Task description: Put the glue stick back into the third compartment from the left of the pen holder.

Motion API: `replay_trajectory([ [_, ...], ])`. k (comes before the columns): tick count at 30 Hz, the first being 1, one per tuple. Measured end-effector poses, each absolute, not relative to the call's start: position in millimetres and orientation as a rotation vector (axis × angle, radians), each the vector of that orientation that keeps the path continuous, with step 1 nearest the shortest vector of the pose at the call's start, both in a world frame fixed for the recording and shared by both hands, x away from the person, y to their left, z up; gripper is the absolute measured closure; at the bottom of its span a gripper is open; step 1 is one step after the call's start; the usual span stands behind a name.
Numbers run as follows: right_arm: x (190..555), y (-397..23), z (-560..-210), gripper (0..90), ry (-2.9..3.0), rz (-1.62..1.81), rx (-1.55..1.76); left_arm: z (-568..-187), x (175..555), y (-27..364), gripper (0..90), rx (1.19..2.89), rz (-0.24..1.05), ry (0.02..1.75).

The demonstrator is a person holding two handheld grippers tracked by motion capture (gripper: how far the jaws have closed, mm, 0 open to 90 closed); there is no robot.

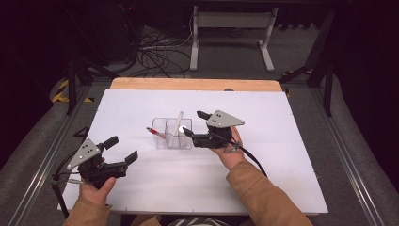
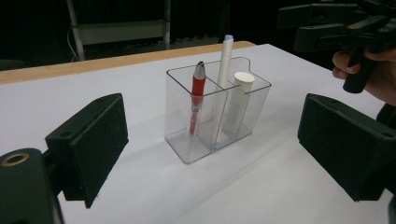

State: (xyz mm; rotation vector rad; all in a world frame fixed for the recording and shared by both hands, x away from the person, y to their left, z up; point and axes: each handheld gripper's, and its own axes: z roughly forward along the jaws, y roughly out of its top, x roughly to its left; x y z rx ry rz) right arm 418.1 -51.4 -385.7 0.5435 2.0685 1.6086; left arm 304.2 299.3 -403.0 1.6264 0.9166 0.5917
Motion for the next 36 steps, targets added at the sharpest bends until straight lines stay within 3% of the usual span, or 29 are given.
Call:
replay_trajectory([
  [21, 384, -118, -361, 23.9, 1.988, 1.525, 0.560, -406, 302, 301, 7.1, 1.644, 0.596, 0.880],
  [36, 365, -178, -381, 20.7, 1.984, 1.481, 0.654, -408, 298, 304, 6.8, 1.650, 0.605, 0.856],
])
